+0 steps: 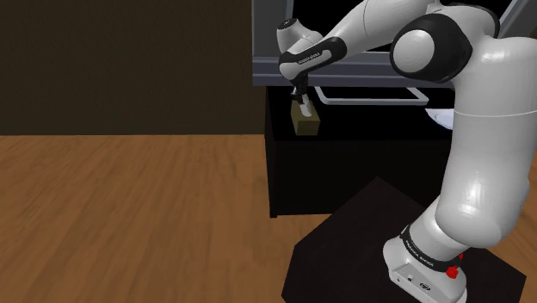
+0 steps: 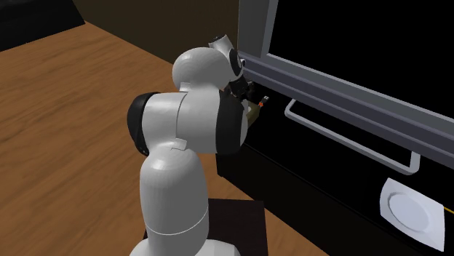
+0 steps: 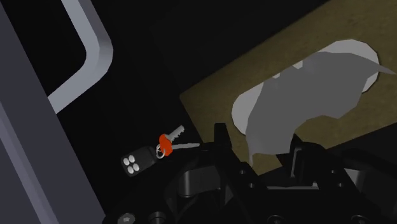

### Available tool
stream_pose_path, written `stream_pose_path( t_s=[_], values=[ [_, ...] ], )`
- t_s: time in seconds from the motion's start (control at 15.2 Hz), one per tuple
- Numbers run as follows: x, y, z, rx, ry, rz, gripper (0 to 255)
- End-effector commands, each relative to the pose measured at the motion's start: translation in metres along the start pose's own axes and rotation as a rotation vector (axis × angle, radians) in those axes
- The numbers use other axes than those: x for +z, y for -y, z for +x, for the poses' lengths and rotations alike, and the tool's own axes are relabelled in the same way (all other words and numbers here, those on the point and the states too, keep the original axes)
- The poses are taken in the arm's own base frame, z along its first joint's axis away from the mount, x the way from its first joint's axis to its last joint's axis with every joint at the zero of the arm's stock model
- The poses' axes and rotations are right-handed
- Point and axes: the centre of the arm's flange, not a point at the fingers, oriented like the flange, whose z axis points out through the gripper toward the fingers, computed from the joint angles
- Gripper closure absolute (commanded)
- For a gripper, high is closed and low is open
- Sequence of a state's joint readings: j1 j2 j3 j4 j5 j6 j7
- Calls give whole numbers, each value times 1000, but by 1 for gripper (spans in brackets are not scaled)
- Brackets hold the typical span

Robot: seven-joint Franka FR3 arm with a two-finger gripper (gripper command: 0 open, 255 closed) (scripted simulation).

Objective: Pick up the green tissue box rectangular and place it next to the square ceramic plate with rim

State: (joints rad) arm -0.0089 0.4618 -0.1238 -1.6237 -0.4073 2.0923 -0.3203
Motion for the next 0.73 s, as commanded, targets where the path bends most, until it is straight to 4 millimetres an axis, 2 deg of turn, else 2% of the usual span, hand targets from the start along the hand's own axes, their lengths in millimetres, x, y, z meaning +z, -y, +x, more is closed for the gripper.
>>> stream_pose_path(
  t_s=[0.0,0.33,0.66],
  values=[
    [2,3,1,-4,3,4,255],
    [1,3,1,-4,3,3,255],
    [-23,-7,-3,-4,3,3,255]
  ],
)
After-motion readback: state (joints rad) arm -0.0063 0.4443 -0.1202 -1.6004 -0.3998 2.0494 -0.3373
